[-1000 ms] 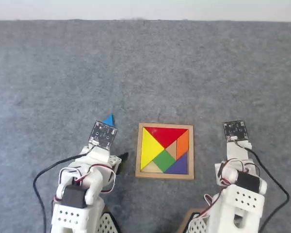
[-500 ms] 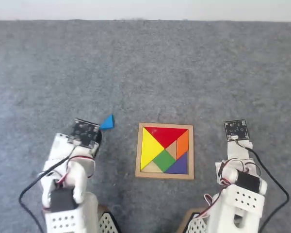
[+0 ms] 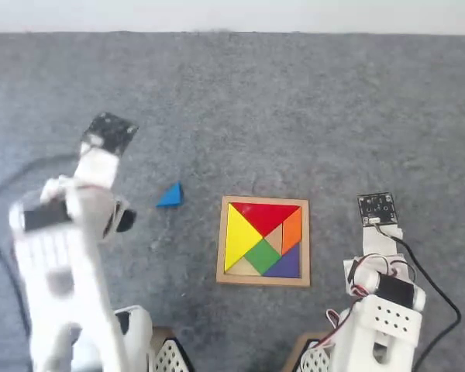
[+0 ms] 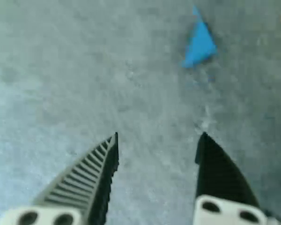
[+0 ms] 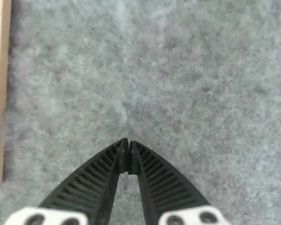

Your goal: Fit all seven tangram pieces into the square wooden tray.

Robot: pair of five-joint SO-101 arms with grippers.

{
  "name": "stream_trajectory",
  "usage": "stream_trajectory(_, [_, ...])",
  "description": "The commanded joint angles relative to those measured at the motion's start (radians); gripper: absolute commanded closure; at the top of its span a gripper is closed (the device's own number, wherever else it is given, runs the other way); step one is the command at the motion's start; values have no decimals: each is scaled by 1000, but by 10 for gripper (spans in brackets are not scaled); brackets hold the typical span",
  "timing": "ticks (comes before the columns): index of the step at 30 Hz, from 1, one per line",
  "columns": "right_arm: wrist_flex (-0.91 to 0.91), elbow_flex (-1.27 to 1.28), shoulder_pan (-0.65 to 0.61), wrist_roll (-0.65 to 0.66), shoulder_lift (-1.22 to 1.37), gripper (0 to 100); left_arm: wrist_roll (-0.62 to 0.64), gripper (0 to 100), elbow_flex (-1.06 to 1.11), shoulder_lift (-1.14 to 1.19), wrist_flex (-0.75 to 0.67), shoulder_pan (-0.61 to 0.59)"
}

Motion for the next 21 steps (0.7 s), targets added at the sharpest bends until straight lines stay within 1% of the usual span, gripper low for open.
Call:
stream_trajectory(1, [-19, -6, 2, -9, -12, 992, 17, 701, -314, 408, 98, -35])
stream_trajectory(4, [-19, -6, 2, -8, -12, 992, 81, 655, -456, 559, 135, -35])
stream_trajectory(8, [-19, -6, 1, -6, -12, 992, 120, 652, -565, 666, 152, 46])
stream_trajectory(10, [-19, -6, 1, -6, -12, 992, 126, 654, -587, 683, 83, 101])
stream_trajectory(12, [-19, -6, 1, -6, -12, 992, 123, 678, -587, 706, 2, 157])
stream_trajectory(14, [-19, -5, 1, -6, -12, 992, 120, 710, -587, 752, -51, 213])
stream_trajectory(18, [-19, -5, 1, -5, -12, 992, 117, 773, -593, 864, -98, 307])
stream_trajectory(21, [-18, -5, 1, -5, -12, 992, 117, 777, -591, 919, -98, 316])
